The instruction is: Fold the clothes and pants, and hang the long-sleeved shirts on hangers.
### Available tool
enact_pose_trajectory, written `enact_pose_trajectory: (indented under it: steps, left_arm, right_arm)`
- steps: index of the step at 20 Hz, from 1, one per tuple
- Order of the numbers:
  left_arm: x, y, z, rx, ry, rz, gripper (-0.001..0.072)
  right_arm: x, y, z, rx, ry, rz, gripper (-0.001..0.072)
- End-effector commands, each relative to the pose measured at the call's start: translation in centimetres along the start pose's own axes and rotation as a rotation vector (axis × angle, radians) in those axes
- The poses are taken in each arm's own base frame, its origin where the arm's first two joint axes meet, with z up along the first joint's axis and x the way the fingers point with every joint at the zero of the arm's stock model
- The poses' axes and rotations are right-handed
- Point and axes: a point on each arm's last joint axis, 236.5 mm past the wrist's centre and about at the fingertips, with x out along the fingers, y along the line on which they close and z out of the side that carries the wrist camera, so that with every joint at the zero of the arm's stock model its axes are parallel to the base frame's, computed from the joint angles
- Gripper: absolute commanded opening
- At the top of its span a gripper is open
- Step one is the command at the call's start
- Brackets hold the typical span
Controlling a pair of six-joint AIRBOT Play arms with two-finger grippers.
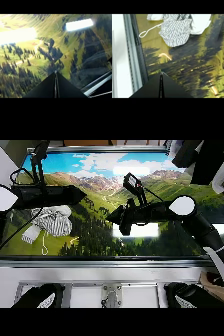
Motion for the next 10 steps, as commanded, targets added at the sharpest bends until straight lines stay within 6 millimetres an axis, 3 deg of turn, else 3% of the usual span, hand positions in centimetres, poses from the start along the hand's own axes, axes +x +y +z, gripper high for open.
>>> enact_pose_trajectory:
  steps: [1,10]
  left_arm:
    - [-0.01,-0.03,-0.02,0.001,0.0,0.0,0.0012]
    - [-0.01,-0.03,0.2,0.0,-0.009,0.0,0.0012]
  right_arm:
    - [0.05,0.02,-0.06,0.001,0.001,0.001,0.0019]
    - [0.05,0.02,-0.06,0.001,0.001,0.001,0.0019]
